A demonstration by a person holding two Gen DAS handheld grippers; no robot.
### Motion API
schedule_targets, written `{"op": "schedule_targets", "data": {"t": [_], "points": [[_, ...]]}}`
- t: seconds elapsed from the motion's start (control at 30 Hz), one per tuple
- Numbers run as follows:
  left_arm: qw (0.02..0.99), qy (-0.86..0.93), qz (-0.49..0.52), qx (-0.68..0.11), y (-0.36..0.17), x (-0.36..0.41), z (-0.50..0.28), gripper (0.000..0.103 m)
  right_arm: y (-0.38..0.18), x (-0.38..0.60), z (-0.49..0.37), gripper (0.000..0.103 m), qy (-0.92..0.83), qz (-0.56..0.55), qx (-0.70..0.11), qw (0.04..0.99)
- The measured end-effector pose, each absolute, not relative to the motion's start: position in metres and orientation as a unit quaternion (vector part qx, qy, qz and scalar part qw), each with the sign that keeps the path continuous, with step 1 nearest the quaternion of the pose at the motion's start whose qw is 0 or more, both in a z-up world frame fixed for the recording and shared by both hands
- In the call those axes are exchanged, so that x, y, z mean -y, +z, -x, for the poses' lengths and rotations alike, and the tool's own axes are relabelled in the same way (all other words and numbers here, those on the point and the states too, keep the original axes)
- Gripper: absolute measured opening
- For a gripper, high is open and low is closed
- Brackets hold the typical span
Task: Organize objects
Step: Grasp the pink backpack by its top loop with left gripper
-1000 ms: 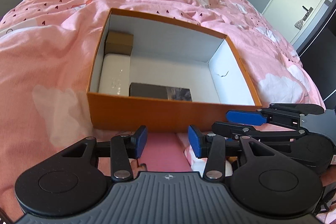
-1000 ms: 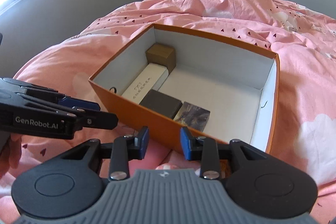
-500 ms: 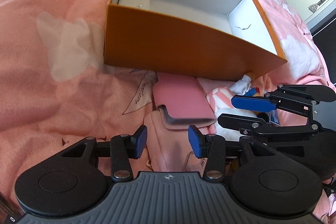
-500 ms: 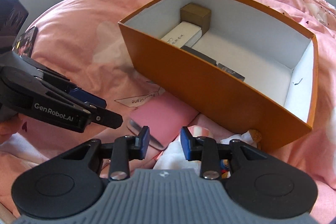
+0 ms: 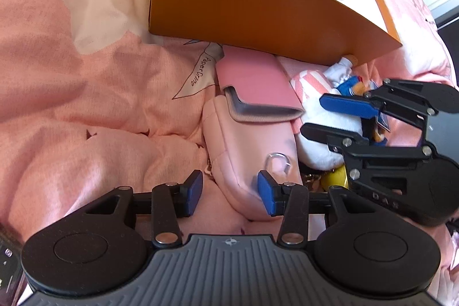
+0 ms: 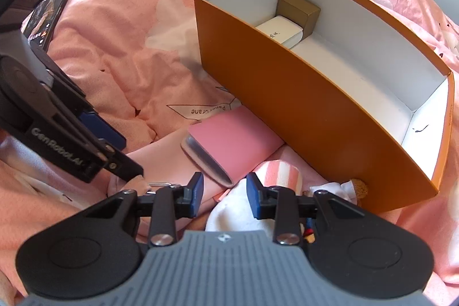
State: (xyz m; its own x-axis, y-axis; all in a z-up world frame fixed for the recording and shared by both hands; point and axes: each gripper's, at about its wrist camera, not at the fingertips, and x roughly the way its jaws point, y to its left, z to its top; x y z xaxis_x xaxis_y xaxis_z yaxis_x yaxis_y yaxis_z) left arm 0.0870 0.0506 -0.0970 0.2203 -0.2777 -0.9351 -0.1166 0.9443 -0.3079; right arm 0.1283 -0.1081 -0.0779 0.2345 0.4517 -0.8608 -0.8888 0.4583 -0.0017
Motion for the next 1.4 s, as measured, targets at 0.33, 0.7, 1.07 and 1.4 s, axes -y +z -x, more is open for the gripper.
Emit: {"op": "schedule_targets", "data": {"t": [0.33,0.7,1.07,1.4], "points": [[0.764,-0.104,0.104,-0.628,-0.085,-0.032,-0.075,0.074,-0.076,0.115,-0.115,0.03,0.476,0.293,-0.428,0.71],[0.794,-0.086,0.124,-0.59,-0.082,-0.036,-0.072,0.004,-0.079,0.116,-0.109,0.029,0.48,0.301,-0.444,0.694],[0.782,-0.093,0.095,-0.608,-0.073,-0.039,-0.07,0.007,-0.087,0.113,-0.1,0.029,0.506,0.325,-0.468,0.647],[0.787,-0.129,0.067,-0.599,-0.067,-0.036,-0.058,0.049,-0.095,0.106,-0.106,0.027,0.522,0.261,-0.493,0.645]]}}
